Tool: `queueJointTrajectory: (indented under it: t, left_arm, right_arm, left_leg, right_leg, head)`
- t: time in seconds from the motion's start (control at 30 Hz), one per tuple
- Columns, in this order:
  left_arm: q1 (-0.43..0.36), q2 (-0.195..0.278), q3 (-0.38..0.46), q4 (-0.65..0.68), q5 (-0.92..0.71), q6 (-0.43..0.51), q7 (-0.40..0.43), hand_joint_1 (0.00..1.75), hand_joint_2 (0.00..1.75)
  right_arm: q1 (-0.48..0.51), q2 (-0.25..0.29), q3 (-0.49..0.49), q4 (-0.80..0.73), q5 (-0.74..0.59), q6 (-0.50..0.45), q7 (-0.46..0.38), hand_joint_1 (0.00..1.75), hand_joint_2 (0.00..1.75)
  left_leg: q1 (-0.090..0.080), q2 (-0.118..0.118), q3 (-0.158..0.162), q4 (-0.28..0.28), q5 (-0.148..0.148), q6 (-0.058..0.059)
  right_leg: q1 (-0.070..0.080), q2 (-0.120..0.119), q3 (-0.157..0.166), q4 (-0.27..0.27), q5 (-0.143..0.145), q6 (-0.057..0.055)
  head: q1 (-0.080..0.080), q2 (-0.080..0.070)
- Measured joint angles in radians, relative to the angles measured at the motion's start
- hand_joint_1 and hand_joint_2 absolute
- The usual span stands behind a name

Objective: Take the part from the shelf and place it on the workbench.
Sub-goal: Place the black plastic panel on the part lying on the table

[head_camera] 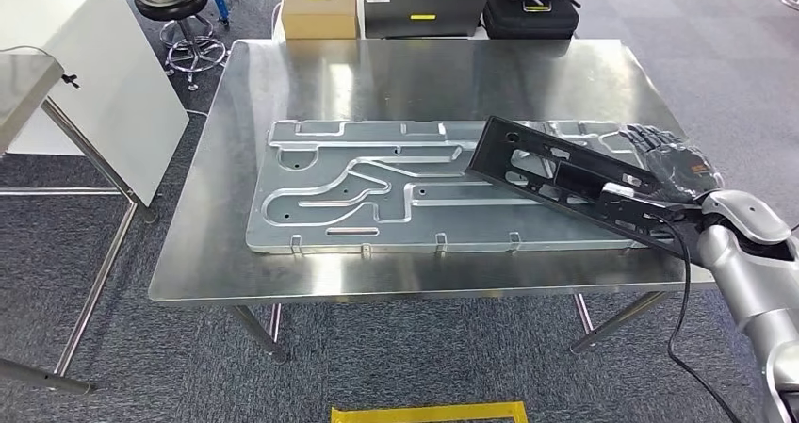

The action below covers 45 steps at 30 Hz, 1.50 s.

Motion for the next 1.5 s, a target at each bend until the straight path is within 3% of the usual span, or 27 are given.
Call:
queueJointTrajectory:
  t: [0.07, 0.17, 0.2, 0.27, 0.33, 0.37, 0.4, 0.43, 0.5, 0.53, 0.63, 0.7, 0.77, 0.8, 0.83, 0.87, 0.9, 1.0, 1.03, 1.13, 1.2, 1.3, 1.33, 1.37, 1.4, 1.47, 1.5]
  left_arm:
    - [0.001, 0.000, 0.000, 0.000, 0.000, 0.000, 0.000, 0.00, 0.00]
    - [0.000, 0.000, 0.000, 0.000, 0.000, 0.000, 0.000, 0.00, 0.00]
    - [0.000, 0.000, 0.000, 0.000, 0.000, 0.000, 0.000, 0.00, 0.00]
    - [0.001, 0.000, 0.000, 0.000, 0.001, 0.000, 0.001, 0.00, 0.00]
    - [0.002, 0.000, 0.000, 0.000, 0.004, 0.000, 0.003, 0.00, 0.00]
    - [0.002, 0.000, 0.000, 0.000, 0.006, 0.000, 0.005, 0.00, 0.00]
    - [0.002, 0.000, 0.000, 0.000, 0.009, 0.000, 0.006, 0.00, 0.00]
    - [0.002, 0.000, 0.001, 0.000, 0.012, 0.000, 0.008, 0.00, 0.00]
    - [0.003, 0.001, 0.003, 0.000, 0.018, -0.001, 0.009, 0.00, 0.00]
    - [0.003, 0.001, 0.004, 0.000, 0.020, -0.002, 0.009, 0.00, 0.00]
    - [0.010, 0.001, 0.007, 0.000, 0.029, -0.003, 0.009, 0.00, 0.00]
    - [0.013, 0.001, 0.010, 0.000, 0.032, -0.003, 0.009, 0.00, 0.00]
    - [0.013, 0.002, 0.011, 0.000, 0.031, -0.005, 0.009, 0.00, 0.00]
    - [0.013, 0.002, 0.011, 0.000, 0.030, -0.006, 0.009, 0.00, 0.00]
    - [0.013, 0.002, 0.011, 0.000, 0.030, -0.007, 0.009, 0.00, 0.00]
    - [0.013, 0.002, 0.011, 0.000, 0.030, -0.008, 0.010, 0.00, 0.00]
    - [0.013, 0.002, 0.011, 0.000, 0.030, -0.008, 0.010, 0.00, 0.00]
    - [0.010, 0.002, 0.012, 0.000, 0.033, -0.008, 0.010, 0.00, 0.00]
    - [0.010, 0.002, 0.013, 0.000, 0.035, -0.008, 0.010, 0.00, 0.00]
    - [0.011, 0.002, 0.018, 0.000, 0.044, -0.004, 0.008, 0.00, 0.00]
    - [0.014, 0.002, 0.021, 0.000, 0.047, -0.003, 0.008, 0.00, 0.00]
    - [0.016, 0.002, 0.023, 0.000, 0.053, 0.000, 0.006, 0.00, 0.00]
    - [0.016, 0.002, 0.024, 0.000, 0.056, 0.001, 0.004, 0.00, 0.00]
    - [0.016, 0.002, 0.025, 0.000, 0.060, 0.003, 0.002, 0.00, 0.00]
    - [0.016, 0.002, 0.026, 0.000, 0.063, 0.006, 0.001, 0.00, 0.00]
    - [0.014, 0.002, 0.028, 0.000, 0.070, 0.013, 0.000, 0.00, 0.00]
    - [0.013, 0.002, 0.029, 0.000, 0.072, 0.016, 0.000, 0.00, 0.00]
  right_arm:
    - [-0.001, 0.001, -0.002, 0.000, 0.000, 0.000, 0.000, 0.00, 0.00]
    - [-0.002, 0.001, -0.004, -0.002, -0.001, 0.000, 0.000, 0.00, 0.00]
    - [-0.002, 0.002, -0.004, -0.002, -0.001, 0.000, 0.000, 0.00, 0.00]
    - [-0.002, 0.004, -0.005, -0.003, -0.001, 0.000, 0.000, 0.00, 0.00]
    - [0.002, 0.008, -0.005, -0.003, -0.002, -0.002, 0.004, 0.00, 0.00]
    - [0.006, 0.009, -0.007, -0.005, -0.004, -0.004, 0.007, 0.00, 0.00]
    - [0.014, 0.010, -0.010, -0.008, -0.007, -0.007, 0.011, 0.00, 0.00]
    - [0.026, 0.010, -0.016, -0.016, -0.012, -0.011, 0.014, 0.00, 0.00]
    - [0.067, 0.008, -0.038, -0.049, -0.027, -0.021, 0.020, 0.00, 0.00]
    - [0.096, 0.006, -0.054, -0.074, -0.035, -0.026, 0.025, 0.00, 0.00]
    - [0.200, -0.002, -0.113, -0.175, -0.041, -0.038, 0.052, 0.00, 0.00]
    - [0.261, -0.007, -0.160, -0.245, -0.014, -0.043, 0.082, 0.00, 0.00]
    - [0.308, -0.009, -0.205, -0.305, 0.022, -0.044, 0.111, 0.00, 0.00]
    - [0.330, -0.009, -0.225, -0.332, 0.035, -0.044, 0.122, 0.00, 0.00]
    - [0.351, -0.009, -0.244, -0.357, 0.045, -0.044, 0.130, 0.00, 0.00]
    - [0.370, -0.009, -0.261, -0.381, 0.052, -0.044, 0.135, 0.00, 0.00]
    - [0.384, -0.009, -0.277, -0.403, 0.056, -0.043, 0.138, 0.00, 0.00]
    - [0.405, -0.009, -0.322, -0.457, 0.066, -0.039, 0.136, 0.00, 0.00]
    - [0.405, -0.009, -0.333, -0.469, 0.072, -0.036, 0.132, 0.00, 0.00]
    - [0.388, -0.009, -0.349, -0.483, 0.096, -0.029, 0.122, 0.00, 0.00]
    - [0.382, -0.007, -0.352, -0.489, 0.110, -0.031, 0.120, 0.00, 0.00]
    - [0.379, -0.002, -0.356, -0.501, 0.123, -0.036, 0.117, 0.00, 0.00]
    - [0.373, 0.000, -0.357, -0.501, 0.127, -0.036, 0.115, 0.00, 0.00]
    - [0.362, 0.002, -0.356, -0.499, 0.129, -0.035, 0.111, 0.00, 0.00]
    - [0.348, 0.003, -0.355, -0.495, 0.131, -0.035, 0.106, 0.00, 0.00]
    - [0.321, 0.003, -0.354, -0.484, 0.129, -0.038, 0.097, 0.00, 0.00]
    - [0.313, 0.002, -0.354, -0.480, 0.127, -0.042, 0.094, 0.00, 0.00]
  left_leg:
    - [-0.002, 0.000, 0.000, -0.001, 0.000, -0.010]
    - [-0.003, 0.001, -0.009, 0.024, -0.022, -0.026]
    - [-0.002, 0.001, -0.027, 0.065, -0.048, -0.031]
    - [0.002, 0.002, -0.087, 0.199, -0.114, -0.038]
    - [0.005, 0.002, -0.130, 0.287, -0.138, -0.041]
    - [0.006, 0.002, -0.125, 0.276, -0.121, -0.041]
    - [0.006, 0.002, -0.100, 0.226, -0.089, -0.040]
    - [0.007, 0.002, -0.065, 0.154, -0.052, -0.037]
    - [0.006, 0.001, -0.005, 0.034, -0.009, -0.030]
    - [0.005, 0.000, 0.008, 0.008, -0.004, -0.026]
    - [0.005, -0.002, 0.010, -0.003, -0.001, -0.009]
    - [0.008, -0.001, 0.008, -0.011, 0.007, 0.004]
    - [0.006, 0.001, 0.001, -0.012, 0.012, 0.011]
    - [0.005, 0.001, -0.002, -0.012, 0.014, 0.012]
    - [0.004, 0.002, -0.006, -0.011, 0.016, 0.013]
    - [0.004, 0.002, -0.010, -0.009, 0.018, 0.013]
    - [0.004, 0.002, -0.015, -0.006, 0.020, 0.011]
    - [0.001, 0.002, -0.023, 0.001, 0.027, 0.001]
    - [0.000, 0.001, -0.025, 0.002, 0.030, -0.004]
    - [-0.001, 0.002, -0.030, 0.001, 0.041, -0.024]
    - [-0.001, 0.002, -0.047, 0.039, 0.001, -0.034]
    - [0.002, 0.002, -0.100, 0.218, -0.132, -0.043]
    - [0.002, 0.002, -0.108, 0.268, -0.152, -0.044]
    - [0.002, 0.002, -0.102, 0.286, -0.150, -0.044]
    - [0.002, 0.002, -0.077, 0.266, -0.130, -0.042]
    - [0.001, 0.002, 0.018, 0.138, -0.086, -0.033]
    - [0.000, 0.002, 0.064, 0.067, -0.077, -0.028]
  right_leg:
    - [0.006, 0.001, 0.006, -0.017, 0.000, -0.012]
    - [-0.002, -0.001, 0.012, -0.028, 0.006, -0.031]
    - [-0.005, -0.002, 0.014, -0.032, 0.008, -0.036]
    - [-0.004, -0.002, 0.015, -0.032, 0.007, -0.041]
    - [-0.003, -0.002, 0.015, -0.031, 0.006, -0.041]
    - [-0.003, -0.002, 0.016, -0.031, 0.006, -0.040]
    - [-0.003, -0.002, 0.018, -0.030, 0.004, -0.038]
    - [-0.003, -0.002, 0.021, -0.029, 0.002, -0.035]
    - [0.001, -0.003, 0.023, -0.025, -0.002, -0.027]
    - [0.003, -0.003, 0.023, -0.024, -0.003, -0.022]
    - [0.001, -0.006, 0.023, -0.023, -0.008, -0.005]
    - [-0.002, -0.005, 0.005, 0.026, -0.055, 0.004]
    - [-0.004, -0.003, -0.042, 0.147, -0.132, 0.010]
    - [-0.005, -0.002, -0.064, 0.208, -0.160, 0.013]
    - [-0.005, -0.002, -0.073, 0.243, -0.169, 0.014]
    - [-0.006, -0.003, -0.065, 0.242, -0.159, 0.015]
    - [-0.006, -0.003, -0.038, 0.203, -0.134, 0.015]
    - [-0.003, -0.001, 0.076, 0.013, -0.068, 0.006]
    - [0.000, 0.000, 0.091, -0.017, -0.063, 0.000]
    - [0.002, 0.001, 0.082, -0.028, -0.050, -0.022]
    - [-0.002, -0.002, 0.070, -0.034, -0.034, -0.037]
    - [-0.002, -0.006, 0.041, -0.034, -0.011, -0.048]
    - [-0.001, -0.006, 0.029, -0.033, -0.003, -0.048]
    - [-0.001, -0.006, 0.017, -0.031, 0.005, -0.047]
    - [0.000, -0.006, 0.005, -0.028, 0.013, -0.046]
    - [0.001, -0.004, -0.014, -0.021, 0.024, -0.041]
    - [0.002, -0.005, -0.020, -0.018, 0.029, -0.037]
  head:
    - [0.000, 0.000]
    - [0.000, 0.000]
    - [0.000, 0.000]
    - [0.000, 0.000]
    - [0.000, 0.000]
    - [0.000, 0.000]
    - [0.000, 0.000]
    - [0.000, 0.000]
    - [0.000, 0.000]
    - [0.000, 0.000]
    - [0.000, 0.000]
    - [0.000, 0.000]
    - [0.000, 0.000]
    - [0.000, 0.000]
    - [0.000, 0.000]
    - [0.000, 0.000]
    - [0.000, 0.000]
    - [0.000, 0.000]
    - [0.000, 0.000]
    - [0.000, 0.000]
    - [0.000, 0.000]
    - [0.000, 0.000]
    - [0.000, 0.000]
    - [0.000, 0.000]
    - [0.000, 0.000]
    - [0.000, 0.000]
    - [0.000, 0.000]
